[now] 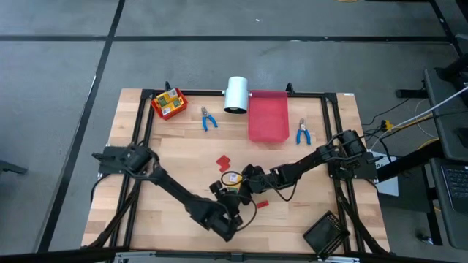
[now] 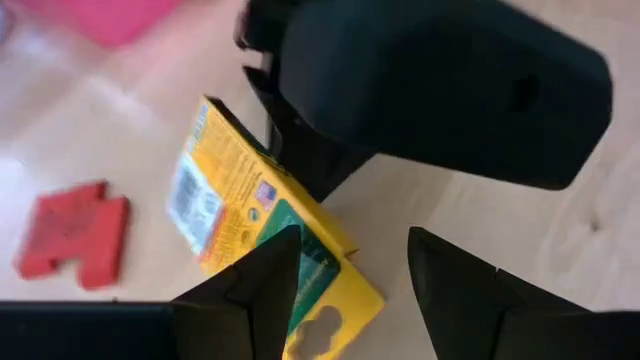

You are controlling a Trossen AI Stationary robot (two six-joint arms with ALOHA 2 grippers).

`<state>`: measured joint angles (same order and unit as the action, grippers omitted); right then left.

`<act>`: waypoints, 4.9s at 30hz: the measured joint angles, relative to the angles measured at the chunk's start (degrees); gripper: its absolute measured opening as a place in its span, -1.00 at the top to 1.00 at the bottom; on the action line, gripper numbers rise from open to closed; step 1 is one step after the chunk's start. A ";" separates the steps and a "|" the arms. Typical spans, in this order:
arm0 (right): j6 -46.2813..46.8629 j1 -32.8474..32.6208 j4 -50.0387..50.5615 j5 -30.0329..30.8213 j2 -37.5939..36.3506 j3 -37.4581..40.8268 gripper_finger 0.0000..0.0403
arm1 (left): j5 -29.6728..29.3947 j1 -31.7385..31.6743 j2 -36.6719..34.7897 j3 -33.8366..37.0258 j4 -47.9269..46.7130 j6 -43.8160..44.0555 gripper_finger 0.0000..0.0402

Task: Pick & Place School Supplies
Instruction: Put the yellow crayon box into the red bin

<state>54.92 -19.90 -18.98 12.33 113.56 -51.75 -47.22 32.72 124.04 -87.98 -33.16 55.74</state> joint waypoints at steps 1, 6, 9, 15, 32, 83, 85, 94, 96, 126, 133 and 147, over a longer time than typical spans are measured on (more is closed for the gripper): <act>-0.48 -0.02 0.00 -0.28 0.00 0.00 1.00 | 0.55 -0.18 0.46 -0.46 -0.14 1.10 0.09; -2.88 -0.02 -0.10 -2.38 -0.12 0.00 1.00 | 5.60 -1.80 2.09 -0.62 -4.13 12.20 0.17; -4.06 -0.05 -0.40 -3.58 -0.37 0.00 1.00 | 6.64 -2.25 1.96 -0.61 -8.36 17.32 0.42; -5.53 -0.15 -0.33 -5.29 -1.44 -0.04 1.00 | 5.16 -1.64 1.20 -3.70 -22.03 23.11 0.97; -11.41 1.63 -6.72 -4.62 -4.64 -0.12 1.00 | 1.60 6.31 -12.51 8.96 -17.82 61.89 0.96; -13.37 1.37 -9.05 -12.32 -0.43 0.02 0.97 | 7.23 -1.39 -35.88 52.04 42.44 45.47 0.24; -12.81 0.89 -10.20 -12.28 -0.44 0.02 0.97 | 7.15 -1.39 -35.86 52.04 42.44 45.47 0.24; -12.10 -0.48 -3.80 -9.38 -0.47 0.00 0.97 | 6.64 -1.39 -35.84 52.04 42.44 45.45 0.24; -12.09 -0.50 -3.77 -8.78 -0.52 0.35 0.97 | 6.64 -1.39 -35.83 52.04 42.44 45.47 0.24; -8.21 -0.76 -11.28 -5.59 -0.60 6.62 0.97 | 8.79 -1.32 -35.81 52.06 45.22 43.98 0.24; -8.90 -0.78 -10.82 -5.38 -0.55 6.60 0.97 | 9.01 -1.32 -35.81 52.06 45.44 43.96 0.24; -10.35 -1.16 -14.79 -3.96 -0.32 7.03 0.97 | 9.28 -1.33 -35.81 51.31 45.58 42.02 0.24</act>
<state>44.56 -21.07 -33.78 8.37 113.24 -44.72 -37.95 31.39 88.23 -36.67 12.42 97.76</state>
